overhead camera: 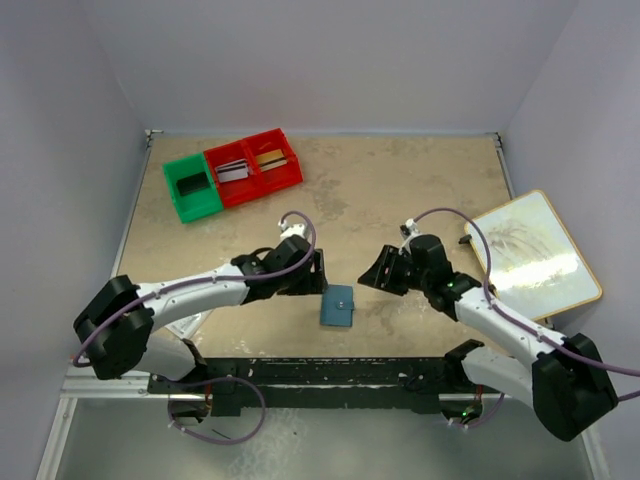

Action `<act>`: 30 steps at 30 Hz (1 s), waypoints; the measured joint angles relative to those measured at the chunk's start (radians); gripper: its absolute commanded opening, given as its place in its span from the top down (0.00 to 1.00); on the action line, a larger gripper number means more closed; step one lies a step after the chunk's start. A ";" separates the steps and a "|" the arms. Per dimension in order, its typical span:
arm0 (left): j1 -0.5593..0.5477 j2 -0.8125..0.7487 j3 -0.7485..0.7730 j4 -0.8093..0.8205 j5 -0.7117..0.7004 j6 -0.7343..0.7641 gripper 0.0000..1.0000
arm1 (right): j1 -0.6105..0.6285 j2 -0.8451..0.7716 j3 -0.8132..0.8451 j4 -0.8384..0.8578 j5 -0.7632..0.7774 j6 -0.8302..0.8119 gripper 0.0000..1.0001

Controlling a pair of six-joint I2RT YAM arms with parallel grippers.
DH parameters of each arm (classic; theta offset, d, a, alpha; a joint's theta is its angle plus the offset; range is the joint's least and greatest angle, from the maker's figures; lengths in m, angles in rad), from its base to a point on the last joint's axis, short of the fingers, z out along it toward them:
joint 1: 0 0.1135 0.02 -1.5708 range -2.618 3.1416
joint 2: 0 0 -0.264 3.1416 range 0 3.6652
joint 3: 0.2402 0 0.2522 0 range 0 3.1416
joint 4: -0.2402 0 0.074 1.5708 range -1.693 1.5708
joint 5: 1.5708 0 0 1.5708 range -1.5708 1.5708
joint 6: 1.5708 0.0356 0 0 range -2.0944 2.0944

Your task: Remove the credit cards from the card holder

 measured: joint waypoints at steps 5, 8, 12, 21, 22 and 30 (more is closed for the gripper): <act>0.033 0.015 0.241 -0.169 -0.148 0.080 0.16 | 0.000 0.035 0.115 -0.079 0.071 -0.039 0.46; 0.131 0.055 0.371 -0.205 -0.190 0.134 0.09 | 0.000 0.076 0.158 -0.096 0.102 -0.061 0.46; 0.303 0.148 0.487 -0.225 -0.282 0.198 0.09 | 0.000 0.099 0.164 -0.122 0.121 -0.079 0.46; 0.490 0.501 0.761 -0.290 -0.397 0.248 0.18 | 0.000 0.087 0.179 -0.179 0.144 -0.107 0.45; 0.500 0.531 0.785 -0.294 -0.402 0.249 0.19 | 0.000 0.082 0.179 -0.183 0.145 -0.109 0.45; 0.560 0.694 0.956 -0.306 -0.428 0.261 0.22 | 0.000 0.055 0.179 -0.210 0.145 -0.118 0.45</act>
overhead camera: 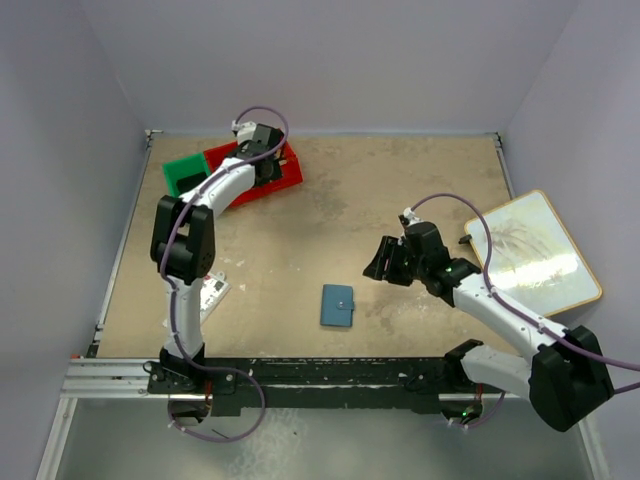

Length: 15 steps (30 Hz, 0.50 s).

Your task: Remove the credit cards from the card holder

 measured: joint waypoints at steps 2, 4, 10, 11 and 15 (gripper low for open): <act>0.010 0.034 0.046 0.000 0.000 0.009 0.25 | 0.000 0.000 0.000 0.000 -0.001 -0.001 0.45; 0.017 0.060 0.081 0.002 0.002 0.011 0.28 | 0.000 0.000 0.000 0.000 -0.002 -0.002 0.45; 0.032 0.135 0.134 0.003 0.020 0.021 0.32 | 0.000 0.019 0.000 -0.002 -0.002 -0.007 0.45; 0.034 0.145 0.134 0.003 0.024 0.022 0.33 | 0.000 0.022 0.000 -0.002 -0.002 -0.009 0.45; 0.036 0.172 0.135 0.010 0.030 0.027 0.38 | 0.000 0.035 0.000 -0.005 -0.002 -0.015 0.45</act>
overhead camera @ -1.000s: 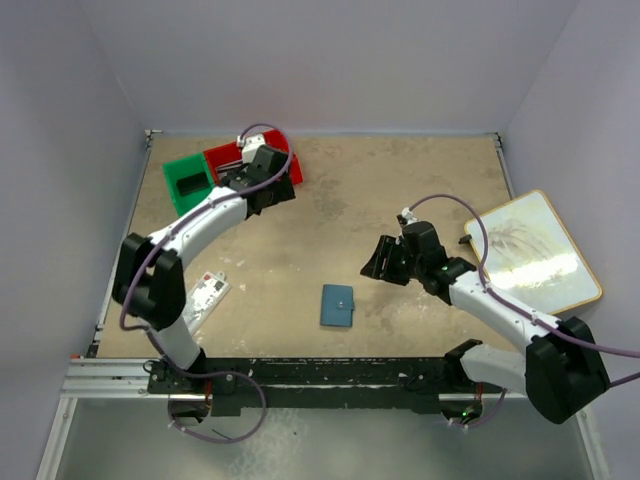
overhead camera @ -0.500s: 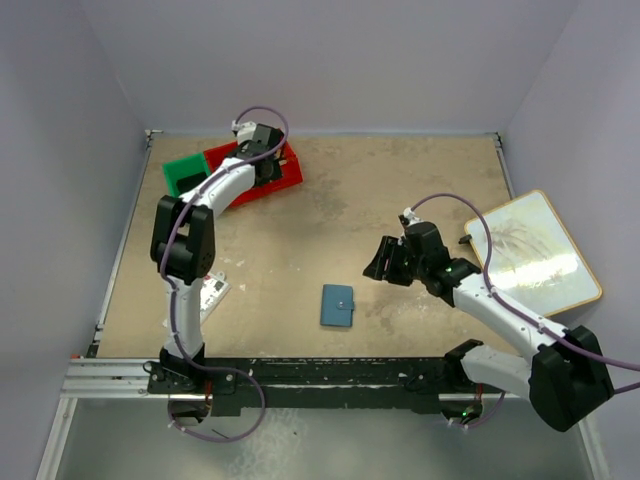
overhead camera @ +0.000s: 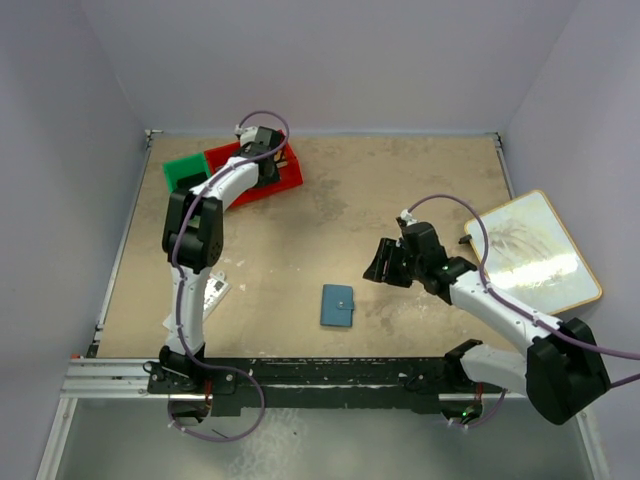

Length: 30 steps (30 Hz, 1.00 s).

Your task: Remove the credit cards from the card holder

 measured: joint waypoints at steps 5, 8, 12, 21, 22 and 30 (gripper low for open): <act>0.001 0.002 0.000 -0.001 0.012 0.008 0.47 | 0.000 0.014 0.000 0.000 0.000 -0.004 0.45; 0.001 0.002 -0.001 0.006 0.030 0.009 0.51 | 0.000 0.022 0.000 0.000 0.000 -0.005 0.45; 0.001 0.000 -0.021 0.035 0.068 0.008 0.57 | 0.000 0.024 0.000 0.001 0.000 -0.010 0.45; 0.001 -0.080 -0.183 0.088 0.159 -0.011 0.65 | 0.000 0.042 0.000 0.013 -0.001 -0.010 0.45; 0.001 -0.088 -0.194 0.090 0.166 -0.015 0.65 | 0.000 0.043 0.000 0.014 -0.001 -0.010 0.45; -0.048 -0.163 -0.291 0.116 0.185 -0.055 0.65 | 0.000 0.061 0.000 0.042 -0.005 -0.007 0.45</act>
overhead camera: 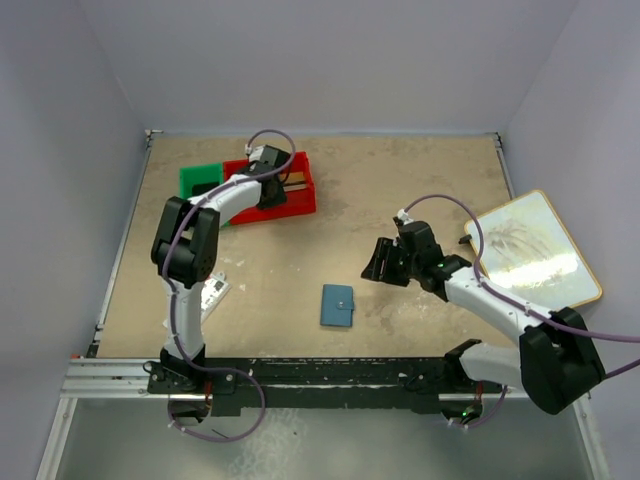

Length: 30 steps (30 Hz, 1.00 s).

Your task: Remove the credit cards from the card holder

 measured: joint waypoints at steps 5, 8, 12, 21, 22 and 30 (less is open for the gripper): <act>-0.087 -0.026 -0.035 0.007 -0.001 -0.036 0.66 | 0.000 0.002 0.000 0.012 -0.005 0.008 0.45; -0.145 -0.028 -0.039 0.013 0.000 -0.053 0.66 | 0.000 0.001 -0.002 0.014 -0.008 0.015 0.44; -0.214 -0.028 -0.044 0.026 0.000 -0.088 0.67 | 0.000 -0.009 -0.014 0.013 -0.007 0.018 0.44; -0.317 -0.028 -0.046 0.034 0.003 -0.098 0.69 | 0.000 -0.074 -0.044 -0.009 -0.002 0.041 0.44; -0.327 -0.028 -0.046 0.034 0.003 -0.099 0.69 | 0.000 -0.087 -0.048 -0.016 0.001 0.044 0.44; -0.383 -0.028 -0.046 0.034 0.003 -0.104 0.68 | 0.000 -0.148 -0.102 -0.036 0.001 0.073 0.43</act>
